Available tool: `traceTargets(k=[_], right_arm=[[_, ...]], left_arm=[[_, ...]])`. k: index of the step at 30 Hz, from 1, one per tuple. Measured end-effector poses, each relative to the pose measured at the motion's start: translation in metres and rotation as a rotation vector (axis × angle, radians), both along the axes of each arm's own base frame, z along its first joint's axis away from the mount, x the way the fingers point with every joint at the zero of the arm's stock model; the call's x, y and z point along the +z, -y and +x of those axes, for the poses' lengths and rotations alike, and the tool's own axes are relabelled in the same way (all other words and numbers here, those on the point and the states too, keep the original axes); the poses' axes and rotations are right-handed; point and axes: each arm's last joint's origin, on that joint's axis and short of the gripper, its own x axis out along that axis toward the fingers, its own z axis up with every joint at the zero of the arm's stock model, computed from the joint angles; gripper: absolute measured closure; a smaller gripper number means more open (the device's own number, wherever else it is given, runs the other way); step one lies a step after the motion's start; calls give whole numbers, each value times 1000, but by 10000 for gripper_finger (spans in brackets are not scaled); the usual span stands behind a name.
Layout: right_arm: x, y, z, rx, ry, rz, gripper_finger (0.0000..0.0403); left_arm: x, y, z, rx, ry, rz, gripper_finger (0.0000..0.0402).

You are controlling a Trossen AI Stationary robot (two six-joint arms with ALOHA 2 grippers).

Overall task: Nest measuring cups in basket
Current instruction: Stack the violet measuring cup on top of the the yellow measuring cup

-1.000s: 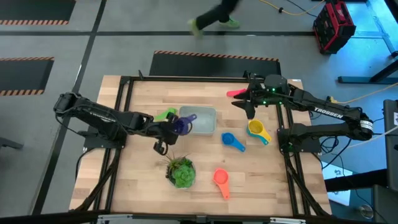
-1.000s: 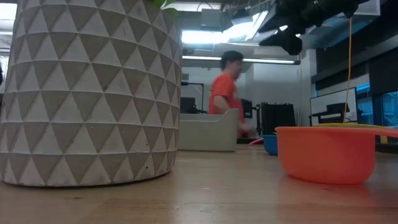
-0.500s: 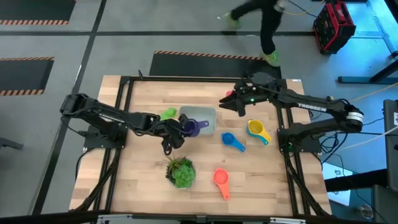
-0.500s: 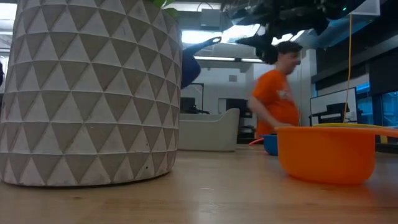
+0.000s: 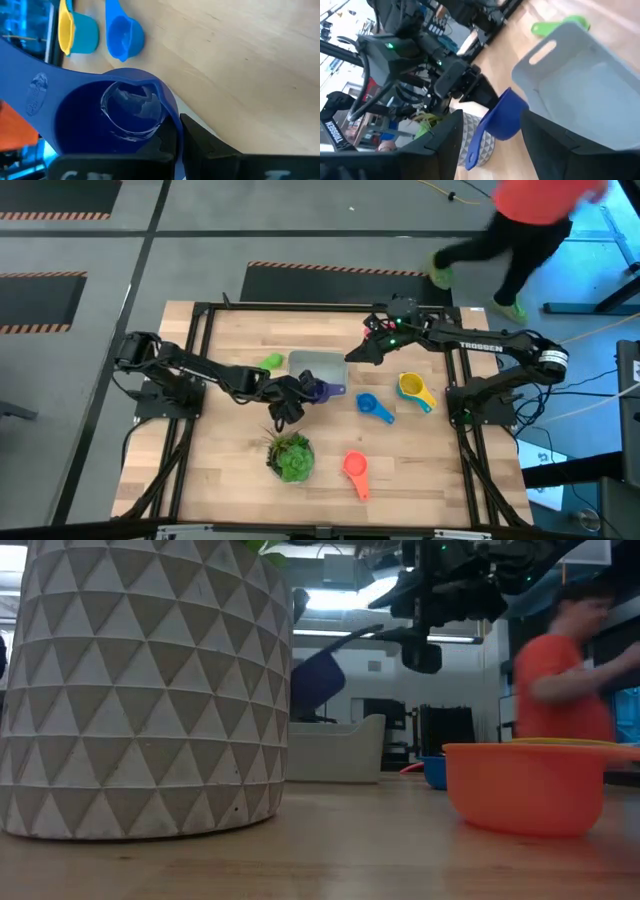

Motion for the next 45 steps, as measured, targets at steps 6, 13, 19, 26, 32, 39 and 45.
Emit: traceTargets(k=[6, 13, 19, 26, 32, 39, 45], right_arm=[[-13, 3, 7, 22, -34, 33, 201], [-23, -4, 15, 81, -55, 77, 201], [-27, -19, 24, 155, -59, 110, 201], [-28, -32, 28, 186, -75, 136, 201], [-28, -35, 29, 184, -83, 145, 219], [-28, -35, 29, 186, -84, 147, 283], [-28, -36, 29, 193, -83, 149, 354]], left_arm=[[-2, 0, 4, -51, 17, 53, 399], [2, -5, 8, -45, 64, 66, 399], [2, -10, 8, -29, 65, 67, 399], [2, -10, 8, -30, 65, 66, 399], [2, -10, 8, -31, 65, 67, 399], [2, -10, 8, -30, 65, 66, 399], [2, -10, 8, -29, 65, 67, 399]])
